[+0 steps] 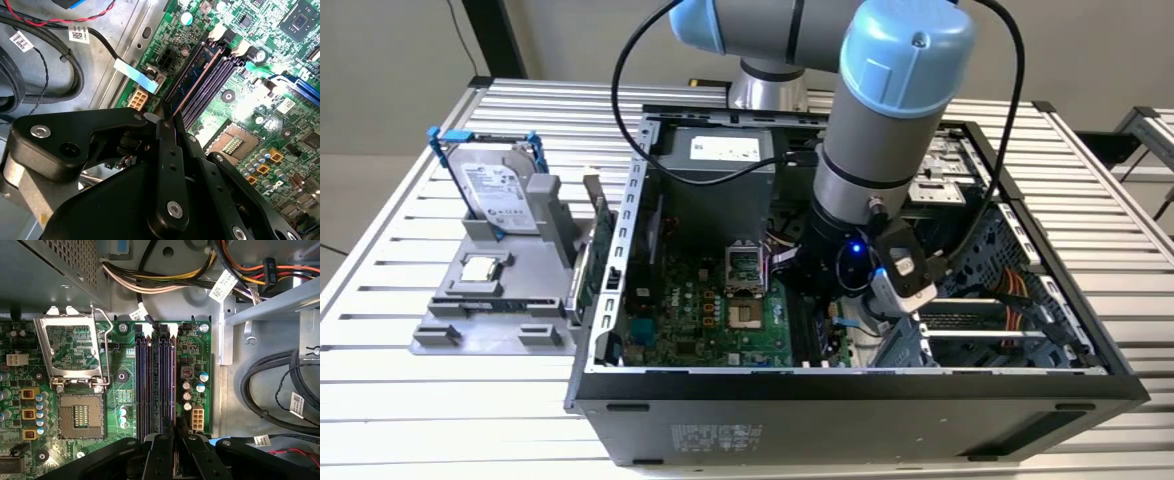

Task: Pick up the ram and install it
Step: 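Insert the ram into the slot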

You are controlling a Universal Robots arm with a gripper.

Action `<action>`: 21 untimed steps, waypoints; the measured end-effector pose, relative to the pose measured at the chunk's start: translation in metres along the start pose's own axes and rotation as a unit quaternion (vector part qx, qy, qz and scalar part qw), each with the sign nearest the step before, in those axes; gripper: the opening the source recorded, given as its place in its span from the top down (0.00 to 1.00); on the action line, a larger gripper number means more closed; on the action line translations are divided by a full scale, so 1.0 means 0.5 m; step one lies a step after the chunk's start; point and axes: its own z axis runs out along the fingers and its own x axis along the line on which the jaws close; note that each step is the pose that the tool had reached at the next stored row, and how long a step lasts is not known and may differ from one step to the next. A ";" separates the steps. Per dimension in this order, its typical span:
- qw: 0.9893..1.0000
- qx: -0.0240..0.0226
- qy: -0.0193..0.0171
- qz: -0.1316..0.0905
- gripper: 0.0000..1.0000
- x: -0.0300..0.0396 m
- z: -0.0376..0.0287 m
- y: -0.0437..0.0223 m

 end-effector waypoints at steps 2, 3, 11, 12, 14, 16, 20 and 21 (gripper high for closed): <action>1.000 0.000 0.000 0.000 1.00 0.000 0.000 0.000; 1.000 0.000 0.000 0.000 1.00 0.000 0.000 0.000; 1.000 0.000 0.000 0.000 0.00 0.000 0.001 0.000; 1.000 0.000 0.000 0.000 0.00 0.000 0.001 0.000; 1.000 0.000 0.000 0.000 0.00 0.000 -0.002 0.000; 1.000 0.000 0.000 0.000 0.00 0.000 -0.012 0.000; 1.000 0.000 0.000 0.000 0.00 -0.001 -0.039 0.000; 1.000 0.000 0.000 0.000 0.00 -0.001 -0.045 0.000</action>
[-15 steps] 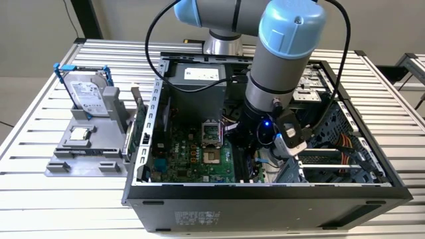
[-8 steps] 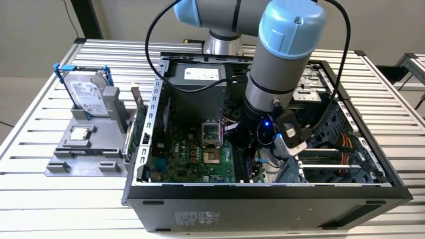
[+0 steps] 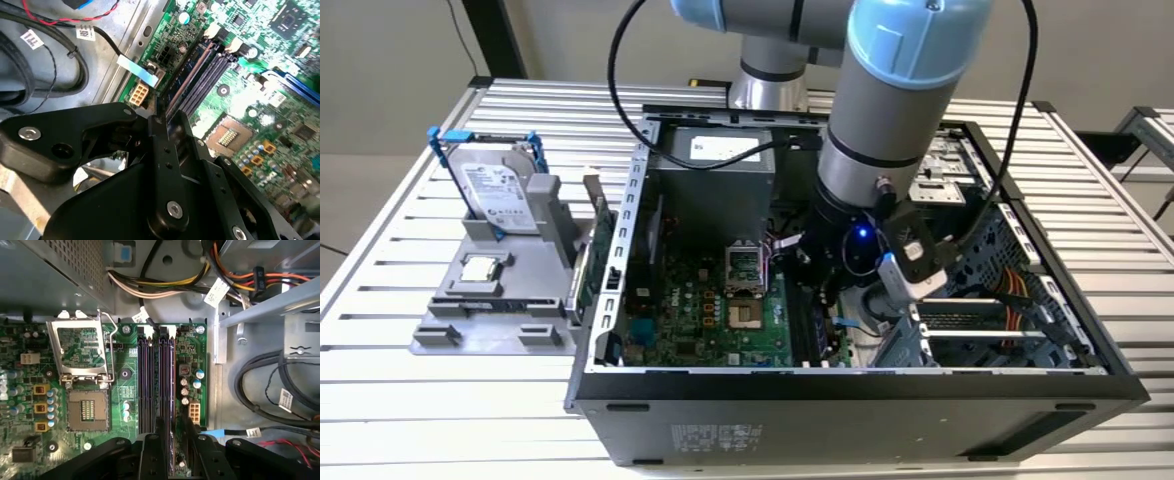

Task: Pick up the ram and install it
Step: 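Insert the ram into the slot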

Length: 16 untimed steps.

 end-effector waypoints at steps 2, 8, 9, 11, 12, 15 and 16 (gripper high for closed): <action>1.000 0.000 0.000 0.000 0.00 0.000 -0.011 0.000; 1.000 0.000 0.000 0.000 0.00 0.000 -0.024 -0.001; 1.000 0.000 0.000 0.000 0.00 0.000 -0.025 -0.001; 1.000 0.000 0.000 0.000 0.00 0.000 -0.025 -0.001; 1.000 0.000 0.000 0.000 1.00 -0.001 -0.025 -0.001; 1.000 0.000 0.000 0.000 1.00 0.000 -0.025 -0.001; 1.000 0.000 0.000 0.000 1.00 0.000 -0.025 -0.001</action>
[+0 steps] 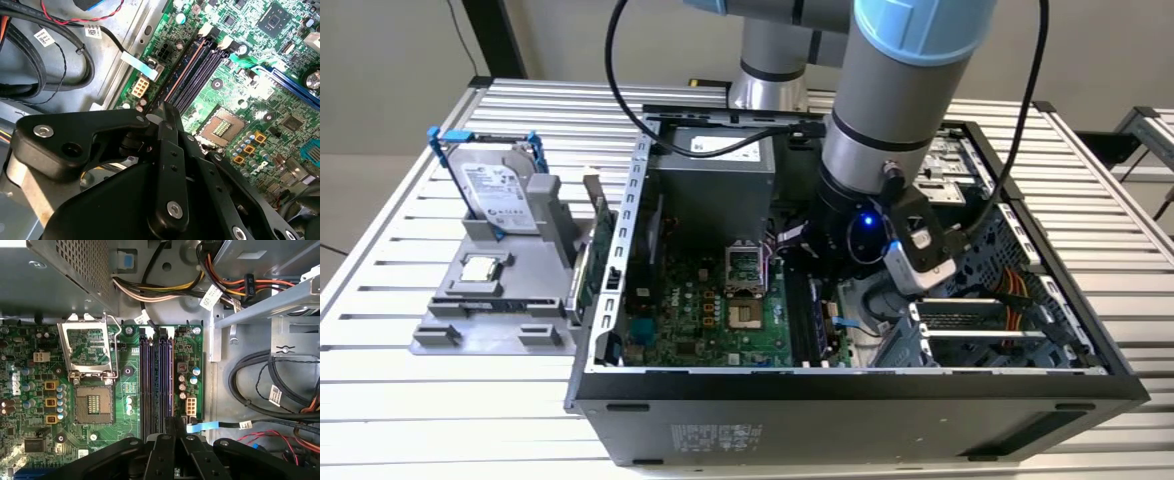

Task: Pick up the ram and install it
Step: 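Insert the ram into the slot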

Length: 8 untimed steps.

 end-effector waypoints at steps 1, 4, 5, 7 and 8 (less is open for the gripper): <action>1.000 0.000 0.000 0.000 1.00 0.000 0.000 0.000; 1.000 0.000 0.000 0.000 1.00 0.000 0.000 -0.003; 1.000 0.000 0.000 0.000 1.00 0.000 0.000 -0.003; 1.000 0.000 0.000 0.000 1.00 0.000 0.000 -0.003; 1.000 0.000 0.000 0.000 1.00 0.000 0.000 -0.004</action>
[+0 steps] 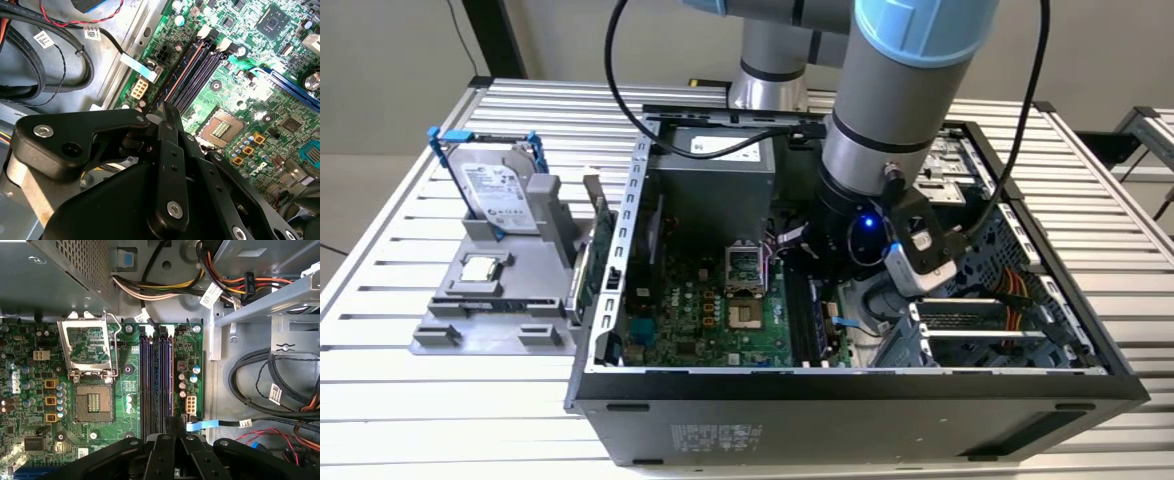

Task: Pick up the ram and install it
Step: 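Insert the ram into the slot, then press down the ram until it locks into place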

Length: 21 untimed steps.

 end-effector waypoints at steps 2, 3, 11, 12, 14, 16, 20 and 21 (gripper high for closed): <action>1.000 0.000 0.000 0.000 1.00 0.000 0.000 0.000; 1.000 0.000 0.000 0.000 1.00 0.000 0.000 -0.001; 1.000 0.000 0.000 -0.014 1.00 0.000 0.000 -0.001; 1.000 0.000 0.000 -0.017 1.00 0.000 0.000 -0.001; 1.000 0.000 0.000 -0.023 1.00 0.000 0.000 -0.001; 1.000 -0.001 0.000 -0.029 1.00 0.000 0.000 -0.001; 0.999 -0.001 0.000 -0.041 1.00 0.000 0.000 0.000; 0.999 -0.001 0.000 -0.044 1.00 0.000 0.000 -0.001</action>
